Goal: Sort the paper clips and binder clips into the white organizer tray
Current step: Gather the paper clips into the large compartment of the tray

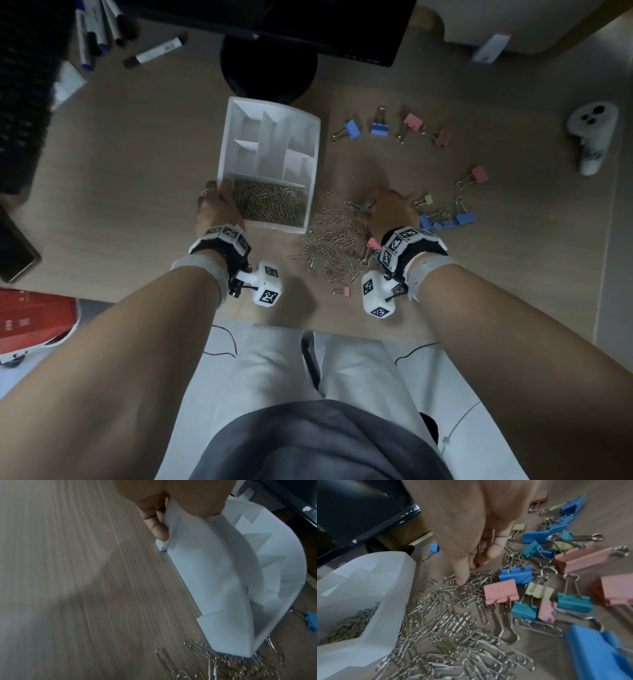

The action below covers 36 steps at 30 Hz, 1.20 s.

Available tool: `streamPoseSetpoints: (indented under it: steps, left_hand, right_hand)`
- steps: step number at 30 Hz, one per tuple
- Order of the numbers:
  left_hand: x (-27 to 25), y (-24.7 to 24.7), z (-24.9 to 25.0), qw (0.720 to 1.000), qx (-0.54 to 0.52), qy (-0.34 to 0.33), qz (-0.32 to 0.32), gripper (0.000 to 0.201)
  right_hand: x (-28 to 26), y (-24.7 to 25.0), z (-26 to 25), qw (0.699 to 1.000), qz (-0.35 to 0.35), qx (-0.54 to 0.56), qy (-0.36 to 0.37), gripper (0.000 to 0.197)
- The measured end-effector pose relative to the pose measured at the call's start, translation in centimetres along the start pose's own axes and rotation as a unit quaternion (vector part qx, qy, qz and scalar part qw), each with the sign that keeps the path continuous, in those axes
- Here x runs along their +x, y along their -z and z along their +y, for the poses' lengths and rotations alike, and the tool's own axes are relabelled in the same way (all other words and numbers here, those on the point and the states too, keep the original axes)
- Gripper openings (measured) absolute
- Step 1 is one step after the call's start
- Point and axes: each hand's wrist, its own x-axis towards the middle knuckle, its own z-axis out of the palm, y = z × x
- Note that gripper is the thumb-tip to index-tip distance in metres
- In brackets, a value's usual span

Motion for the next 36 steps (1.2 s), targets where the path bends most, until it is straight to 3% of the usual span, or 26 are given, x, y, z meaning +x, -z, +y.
streamPoseSetpoints:
  steps: [5, 9, 13, 19, 30, 36]
  left_hand:
    - [-0.1, 0.1, 0.0, 1.000, -0.002, -0.005, -0.001, 0.052]
    - [-0.1, 0.1, 0.0, 1.000, -0.002, -0.003, 0.000, 0.052]
    - [0.0, 0.0, 0.1, 1.000, -0.003, -0.003, 0.010, 0.054]
    - [-0.8, -0.2, 0.8, 0.999, -0.003, 0.028, 0.018, 0.055]
    - [-1.2, -0.5, 1.5, 0.998, 0.007, 0.052, 0.019, 0.056]
    - [-1.1, -0.7, 1.3, 0.998, 0.003, 0.052, 0.028, 0.057]
  right_hand:
    - [0.3, 0.5, -0.1, 1.000, 0.008, 0.030, -0.007, 0.028]
    - [1.0, 2.0, -0.6, 0.994, 0.045, 0.098, -0.017, 0.011]
    - [1.7, 3.7, 0.6, 0.978, 0.117, 0.159, -0.066, 0.028]
    - [0.6, 2.9, 5.1, 0.984, 0.120, -0.020, -0.130, 0.041]
    - [2.4, 1.9, 6.3, 0.988, 0.094, -0.003, -0.122, 0.017]
    - [2.4, 2.5, 6.6, 0.989, 0.061, -0.072, -0.115, 0.024]
